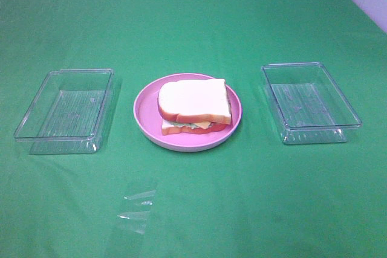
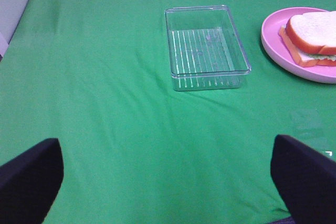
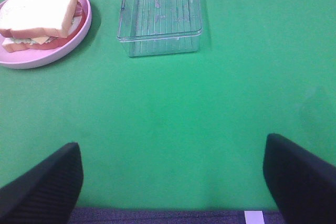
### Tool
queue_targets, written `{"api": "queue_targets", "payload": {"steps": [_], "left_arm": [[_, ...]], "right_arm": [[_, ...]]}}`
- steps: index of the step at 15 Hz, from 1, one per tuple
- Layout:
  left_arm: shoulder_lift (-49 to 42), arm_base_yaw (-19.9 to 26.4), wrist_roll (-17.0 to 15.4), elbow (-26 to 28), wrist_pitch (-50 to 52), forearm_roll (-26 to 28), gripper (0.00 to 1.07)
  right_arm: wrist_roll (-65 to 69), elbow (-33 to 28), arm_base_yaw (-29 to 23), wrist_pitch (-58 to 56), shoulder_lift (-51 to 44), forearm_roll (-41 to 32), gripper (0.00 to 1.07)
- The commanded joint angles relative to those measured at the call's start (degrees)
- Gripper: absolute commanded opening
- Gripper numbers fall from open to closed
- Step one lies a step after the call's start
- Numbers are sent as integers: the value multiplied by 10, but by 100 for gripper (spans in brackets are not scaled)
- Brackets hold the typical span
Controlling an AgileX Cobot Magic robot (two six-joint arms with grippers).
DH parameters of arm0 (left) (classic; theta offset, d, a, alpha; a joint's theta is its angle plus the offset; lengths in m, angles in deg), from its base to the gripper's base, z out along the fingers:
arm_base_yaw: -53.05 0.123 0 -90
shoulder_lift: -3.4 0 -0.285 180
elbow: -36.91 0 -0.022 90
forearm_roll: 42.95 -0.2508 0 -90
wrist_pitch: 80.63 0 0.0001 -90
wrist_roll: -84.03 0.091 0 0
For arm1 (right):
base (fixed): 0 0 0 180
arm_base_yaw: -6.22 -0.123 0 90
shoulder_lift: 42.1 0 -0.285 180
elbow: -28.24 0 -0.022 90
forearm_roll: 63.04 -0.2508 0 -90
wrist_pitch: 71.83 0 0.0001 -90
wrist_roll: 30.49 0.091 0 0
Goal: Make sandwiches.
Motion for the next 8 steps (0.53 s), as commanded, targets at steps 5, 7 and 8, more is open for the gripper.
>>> {"api": "queue_targets", "payload": {"steps": [5,7,8], "left_arm": [[-11,0,-9,-1,6,1,102],[-11,0,-9,-1,7,1,102],[-11,0,-9,-1,7,1,102]], "right_arm": [[-4,-1,4,1,-14,-1,89],[-4,-1,4,1,-14,-1,89],[-4,-1,4,1,-14,-1,89]]}}
